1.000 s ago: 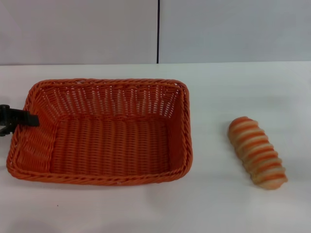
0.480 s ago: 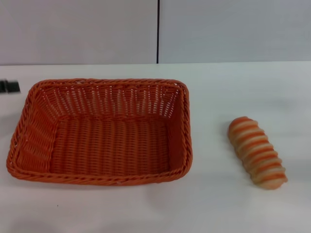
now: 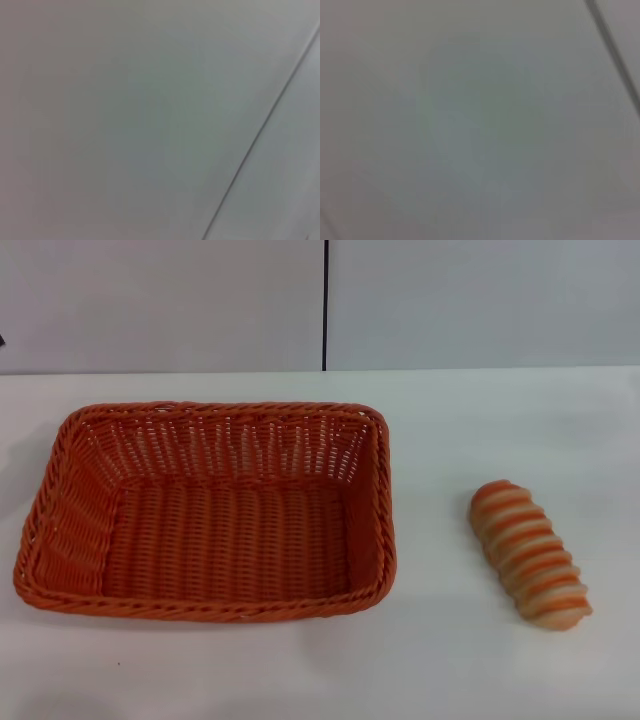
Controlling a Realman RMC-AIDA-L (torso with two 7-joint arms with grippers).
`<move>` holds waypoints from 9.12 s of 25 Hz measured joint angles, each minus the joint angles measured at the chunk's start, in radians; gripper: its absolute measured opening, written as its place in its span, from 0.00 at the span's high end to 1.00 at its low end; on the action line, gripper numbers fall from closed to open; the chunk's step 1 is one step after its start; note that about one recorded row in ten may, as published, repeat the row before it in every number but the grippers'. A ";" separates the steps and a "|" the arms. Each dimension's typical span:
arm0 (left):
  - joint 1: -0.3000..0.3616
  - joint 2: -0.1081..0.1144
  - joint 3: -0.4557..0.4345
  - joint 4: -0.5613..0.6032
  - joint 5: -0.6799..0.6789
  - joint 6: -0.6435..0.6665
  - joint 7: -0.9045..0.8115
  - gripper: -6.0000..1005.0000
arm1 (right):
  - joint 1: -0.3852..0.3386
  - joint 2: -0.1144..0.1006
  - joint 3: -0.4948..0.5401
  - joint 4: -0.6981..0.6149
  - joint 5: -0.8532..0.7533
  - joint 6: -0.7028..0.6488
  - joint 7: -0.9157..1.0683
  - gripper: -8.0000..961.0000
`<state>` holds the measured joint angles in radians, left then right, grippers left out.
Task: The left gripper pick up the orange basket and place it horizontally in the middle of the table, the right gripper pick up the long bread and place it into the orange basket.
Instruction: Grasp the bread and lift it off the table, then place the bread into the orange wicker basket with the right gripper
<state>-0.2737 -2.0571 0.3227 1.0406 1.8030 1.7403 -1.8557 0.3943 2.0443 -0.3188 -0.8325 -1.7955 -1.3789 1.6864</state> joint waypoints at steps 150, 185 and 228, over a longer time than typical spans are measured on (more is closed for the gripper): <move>0.060 -0.001 -0.005 -0.548 -0.309 0.053 0.820 0.18 | 0.359 -0.070 -0.462 0.302 -0.589 0.058 0.568 0.52; 0.046 -0.002 -0.007 -0.547 -0.310 0.022 0.823 0.18 | 0.106 0.022 -0.447 -0.208 -0.441 -0.320 0.600 0.80; 0.071 -0.006 -0.005 -0.563 -0.310 0.052 0.821 0.18 | 0.454 0.024 -0.549 0.136 -0.082 -0.207 -0.055 0.88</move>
<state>-0.2025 -2.0627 0.3175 0.4777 1.4925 1.7927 -1.0345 0.8481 2.0679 -0.8682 -0.6966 -1.8774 -1.5856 1.6318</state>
